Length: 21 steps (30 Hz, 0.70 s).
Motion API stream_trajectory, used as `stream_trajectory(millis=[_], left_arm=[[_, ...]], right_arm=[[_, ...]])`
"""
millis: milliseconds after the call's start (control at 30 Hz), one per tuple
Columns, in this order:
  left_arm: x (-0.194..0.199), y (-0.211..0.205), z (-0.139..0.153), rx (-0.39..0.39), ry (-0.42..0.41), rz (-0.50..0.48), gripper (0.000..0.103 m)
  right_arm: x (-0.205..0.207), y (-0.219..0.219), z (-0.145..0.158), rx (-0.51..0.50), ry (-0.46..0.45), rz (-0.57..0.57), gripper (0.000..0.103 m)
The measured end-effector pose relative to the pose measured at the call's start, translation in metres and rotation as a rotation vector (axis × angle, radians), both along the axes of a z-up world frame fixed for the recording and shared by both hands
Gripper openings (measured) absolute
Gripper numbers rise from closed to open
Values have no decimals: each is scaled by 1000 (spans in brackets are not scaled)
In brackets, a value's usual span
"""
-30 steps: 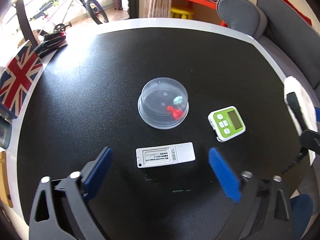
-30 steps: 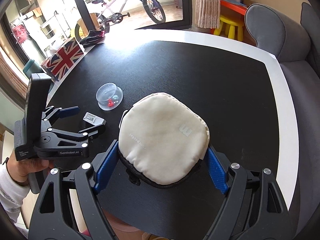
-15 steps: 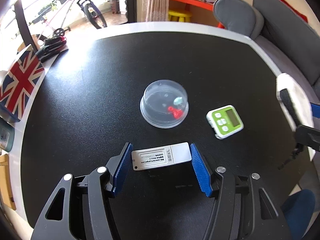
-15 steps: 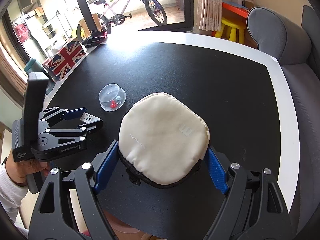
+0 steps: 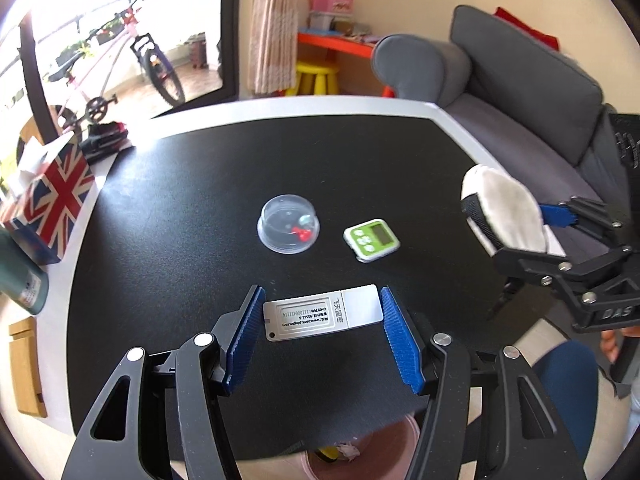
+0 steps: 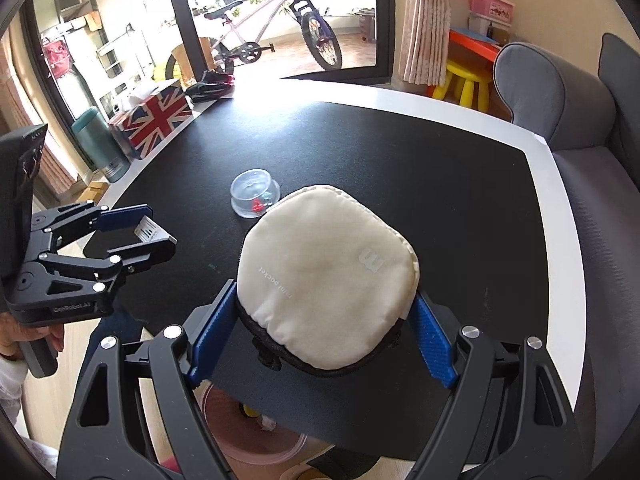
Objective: Collect trash
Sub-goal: 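Carry the white pouch and white stick over the pink bin with both grippers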
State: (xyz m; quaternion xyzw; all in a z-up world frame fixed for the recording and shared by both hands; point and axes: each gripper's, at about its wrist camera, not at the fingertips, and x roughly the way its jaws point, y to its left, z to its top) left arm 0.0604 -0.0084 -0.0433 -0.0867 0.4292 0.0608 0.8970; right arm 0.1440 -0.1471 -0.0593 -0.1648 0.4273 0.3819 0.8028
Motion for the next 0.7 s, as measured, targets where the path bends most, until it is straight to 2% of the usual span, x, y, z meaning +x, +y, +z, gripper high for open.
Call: stream_trajectory(millis=[167,300,700], left_arm=[[-26,-12,15,-1,-42,-25,58],[-43,-16,16,-13,-54,-40,58],[-86,-32,1,-67,-37,-72,58]], right_arm=[[-31,-15,5,30,-11,23,80],[-56,-24,8,41,-19,39,80],[-111,-43,5,45,-6,89,80]])
